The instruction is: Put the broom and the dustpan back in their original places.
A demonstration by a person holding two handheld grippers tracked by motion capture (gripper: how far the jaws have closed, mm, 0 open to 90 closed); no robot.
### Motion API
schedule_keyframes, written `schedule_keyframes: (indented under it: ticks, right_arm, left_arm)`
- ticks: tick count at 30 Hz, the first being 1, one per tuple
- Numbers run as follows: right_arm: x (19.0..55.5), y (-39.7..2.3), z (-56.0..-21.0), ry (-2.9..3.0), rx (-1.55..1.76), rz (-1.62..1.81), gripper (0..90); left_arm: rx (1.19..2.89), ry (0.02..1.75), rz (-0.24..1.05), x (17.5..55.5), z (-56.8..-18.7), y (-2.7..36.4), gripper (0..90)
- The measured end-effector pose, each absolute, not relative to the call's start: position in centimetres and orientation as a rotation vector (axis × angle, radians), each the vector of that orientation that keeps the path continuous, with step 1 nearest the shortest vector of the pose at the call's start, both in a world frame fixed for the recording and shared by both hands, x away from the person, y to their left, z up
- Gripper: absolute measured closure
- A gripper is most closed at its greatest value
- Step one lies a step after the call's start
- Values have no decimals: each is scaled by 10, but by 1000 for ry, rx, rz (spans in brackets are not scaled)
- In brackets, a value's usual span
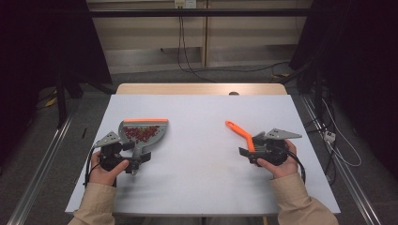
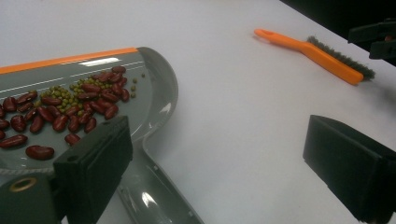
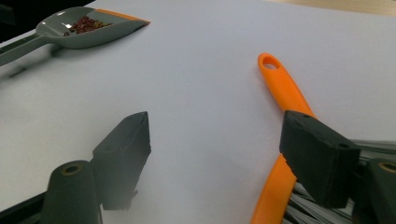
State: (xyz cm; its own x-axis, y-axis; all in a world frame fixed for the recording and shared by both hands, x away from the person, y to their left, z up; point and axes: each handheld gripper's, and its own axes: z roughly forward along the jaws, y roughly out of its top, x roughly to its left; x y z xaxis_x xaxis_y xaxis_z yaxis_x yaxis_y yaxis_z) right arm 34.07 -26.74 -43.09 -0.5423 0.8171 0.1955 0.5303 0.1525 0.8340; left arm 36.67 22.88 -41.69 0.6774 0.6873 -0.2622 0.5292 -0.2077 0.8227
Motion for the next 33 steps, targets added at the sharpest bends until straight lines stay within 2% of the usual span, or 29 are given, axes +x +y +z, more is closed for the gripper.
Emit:
schedule_keyframes:
  ticks: [33]
  right_arm:
    - [302,-311,-439,2098,1279,1278,198]
  left_arm:
    - [1917,906,236,356,-425,235,81]
